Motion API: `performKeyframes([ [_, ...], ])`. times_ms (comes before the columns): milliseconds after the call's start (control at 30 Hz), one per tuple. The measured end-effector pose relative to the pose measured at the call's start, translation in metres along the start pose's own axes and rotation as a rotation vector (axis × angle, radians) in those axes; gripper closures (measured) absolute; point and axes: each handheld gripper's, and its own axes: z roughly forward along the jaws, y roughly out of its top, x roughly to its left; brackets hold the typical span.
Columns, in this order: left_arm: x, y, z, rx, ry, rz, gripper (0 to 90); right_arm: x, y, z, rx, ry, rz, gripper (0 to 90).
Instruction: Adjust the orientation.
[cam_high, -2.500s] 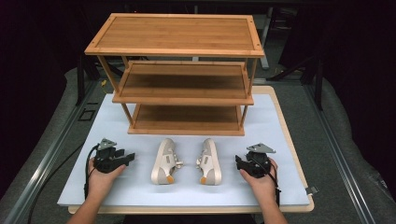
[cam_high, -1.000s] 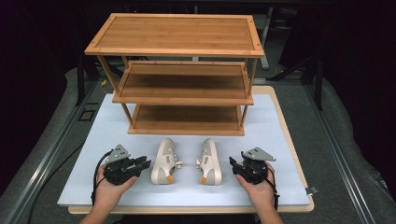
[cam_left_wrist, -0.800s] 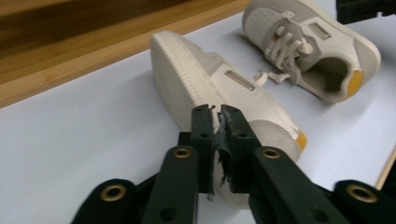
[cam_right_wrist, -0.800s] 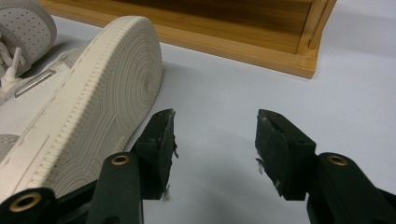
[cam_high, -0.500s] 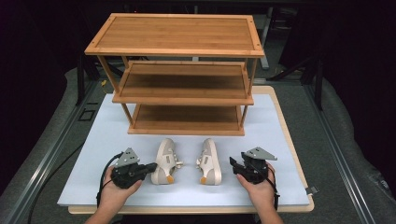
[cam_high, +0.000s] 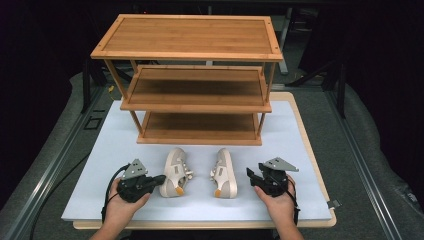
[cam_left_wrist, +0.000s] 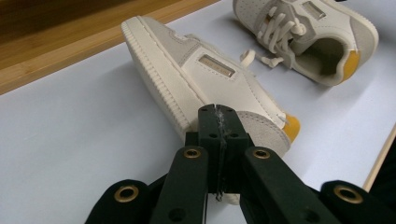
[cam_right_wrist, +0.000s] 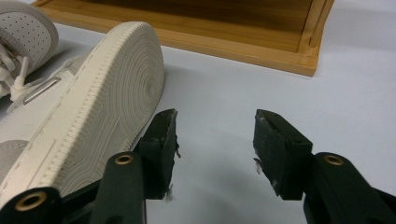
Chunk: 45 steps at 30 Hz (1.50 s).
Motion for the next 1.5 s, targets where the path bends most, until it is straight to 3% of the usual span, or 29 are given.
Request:
performKeyframes([
  [200,0.009,-0.006,-0.005,0.010,0.033,-0.020,89.7,0.002,0.002,-0.003,0.009,0.019,-0.001,65.1],
  [300,0.016,-0.010,-0.007,0.047,0.081,-0.025,89.6,0.006,0.003,-0.005,-0.001,0.038,-0.015,74.6],
  [400,0.025,-0.017,-0.005,0.087,0.091,-0.056,89.7,0.013,0.006,-0.010,-0.025,0.062,-0.035,83.6],
  [500,0.033,-0.021,-0.002,0.133,0.143,-0.047,89.7,0.019,0.008,-0.012,-0.041,0.080,-0.049,88.4],
  [567,0.038,-0.022,-0.002,0.124,0.109,-0.085,89.6,0.024,0.009,-0.013,-0.042,0.107,-0.055,90.0],
  [833,0.043,-0.023,-0.006,0.096,0.119,-0.118,89.4,0.042,0.010,-0.011,-0.035,0.176,-0.097,90.0],
  [1033,0.048,-0.026,-0.007,0.081,0.105,-0.154,89.4,0.053,0.011,-0.007,-0.021,0.198,-0.119,89.9],
  [1367,0.052,-0.026,-0.009,0.050,0.094,-0.192,86.2,0.050,0.010,-0.006,-0.007,0.196,-0.112,89.6],
  [1500,0.053,-0.026,-0.005,0.060,0.064,-0.201,83.6,0.047,0.009,-0.008,-0.005,0.184,-0.105,89.6],
])
